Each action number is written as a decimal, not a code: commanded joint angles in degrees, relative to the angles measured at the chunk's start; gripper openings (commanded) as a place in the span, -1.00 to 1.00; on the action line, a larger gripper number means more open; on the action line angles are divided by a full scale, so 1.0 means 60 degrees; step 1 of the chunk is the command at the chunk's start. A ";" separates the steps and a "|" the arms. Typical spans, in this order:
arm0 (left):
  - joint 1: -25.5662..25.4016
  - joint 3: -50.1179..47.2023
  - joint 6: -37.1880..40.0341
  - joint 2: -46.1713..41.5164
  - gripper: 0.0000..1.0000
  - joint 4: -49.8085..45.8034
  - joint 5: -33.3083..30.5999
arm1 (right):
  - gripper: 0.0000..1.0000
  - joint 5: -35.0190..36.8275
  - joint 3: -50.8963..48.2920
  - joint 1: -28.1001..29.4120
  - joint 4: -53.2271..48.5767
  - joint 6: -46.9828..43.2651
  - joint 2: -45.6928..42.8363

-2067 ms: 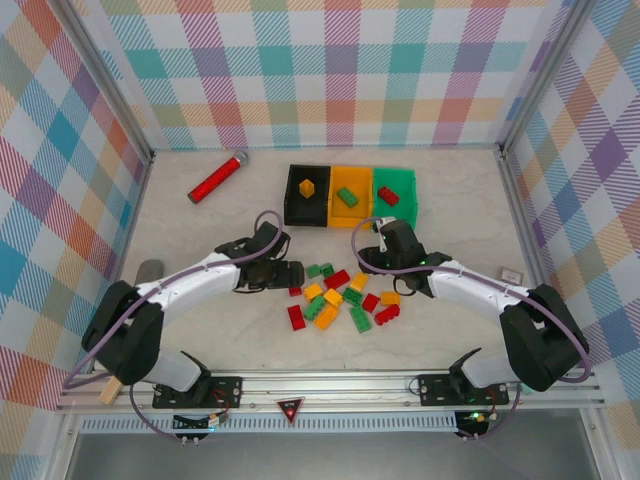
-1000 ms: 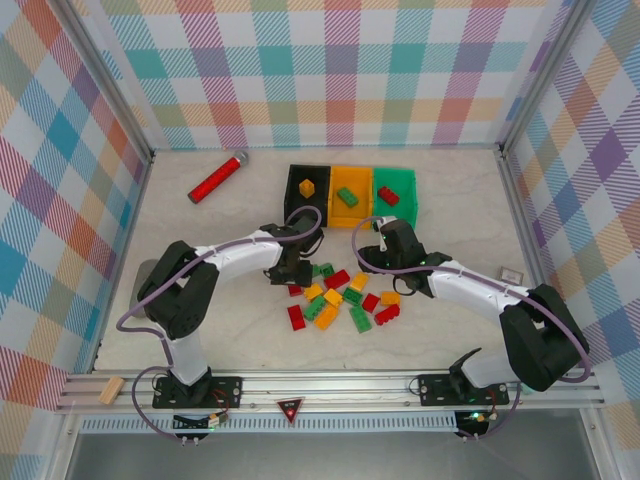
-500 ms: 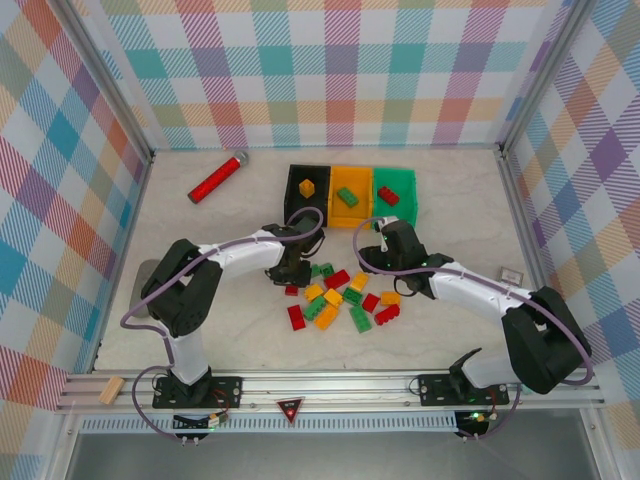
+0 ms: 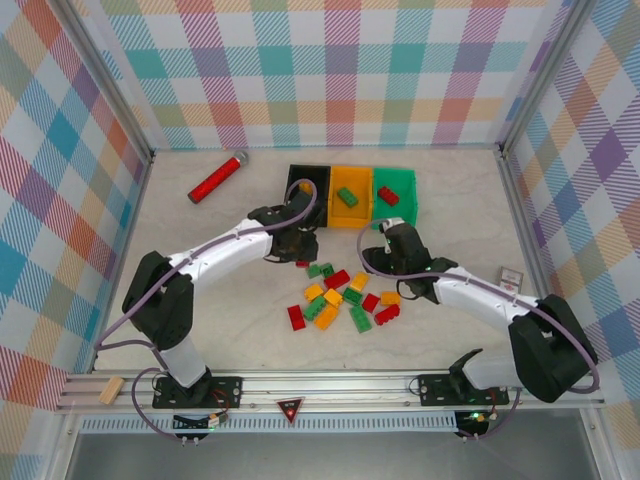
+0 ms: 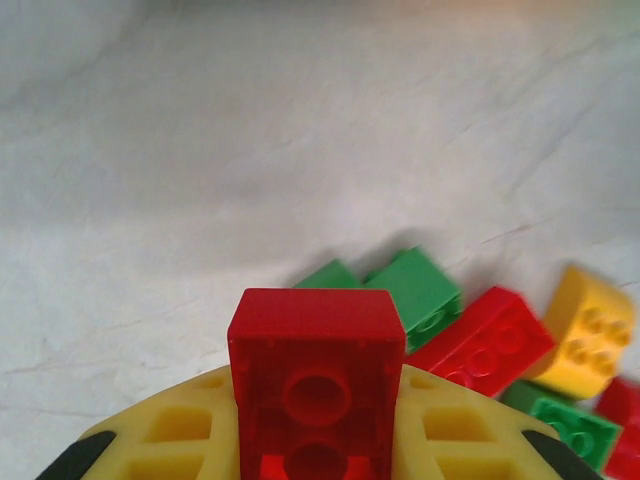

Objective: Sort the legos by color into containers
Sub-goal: Pick up the lego from the center of the table, then place the lego in the container.

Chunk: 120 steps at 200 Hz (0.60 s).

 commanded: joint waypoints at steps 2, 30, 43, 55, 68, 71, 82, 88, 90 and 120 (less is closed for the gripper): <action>-0.0138 0.0800 0.0193 0.0018 -0.58 0.0416 0.0450 | 0.29 0.0280 -0.0263 -0.0149 0.0274 0.0312 -0.0500; -0.0154 0.1821 0.0247 0.0644 -0.59 0.0835 0.0895 | 0.30 0.0319 -0.0426 -0.0462 0.0161 0.0595 -0.0874; -0.0185 0.2308 0.0232 0.0972 -0.59 0.1015 0.1074 | 0.31 0.0317 -0.0552 -0.0590 0.0194 0.0705 -0.1067; -0.0216 0.2687 0.0181 0.1266 -0.59 0.1234 0.1188 | 0.31 0.0331 -0.0653 -0.0717 0.0186 0.0793 -0.1209; -0.0242 0.3112 0.0097 0.1579 -0.59 0.1540 0.1346 | 0.32 0.0275 -0.0678 -0.0843 0.0117 0.0890 -0.1357; -0.0247 0.3192 0.0082 0.1655 -0.59 0.1615 0.1391 | 0.32 0.0273 -0.0698 -0.0867 0.0100 0.0906 -0.1404; -0.0273 0.3562 -0.0016 0.1941 -0.59 0.1848 0.1538 | 0.32 0.0284 -0.0795 -0.0918 0.0145 0.0958 -0.1579; -0.0289 0.3719 -0.0072 0.2088 -0.59 0.2027 0.1616 | 0.32 0.0301 -0.0842 -0.0944 0.0153 0.0973 -0.1671; -0.0298 0.3786 -0.0080 0.2134 -0.59 0.2091 0.1654 | 0.32 0.0309 -0.0856 -0.0970 0.0143 0.0995 -0.1709; -0.0399 0.4733 -0.0370 0.3069 -0.59 0.2920 0.1810 | 0.32 0.0258 -0.1109 -0.1121 0.0188 0.1163 -0.2295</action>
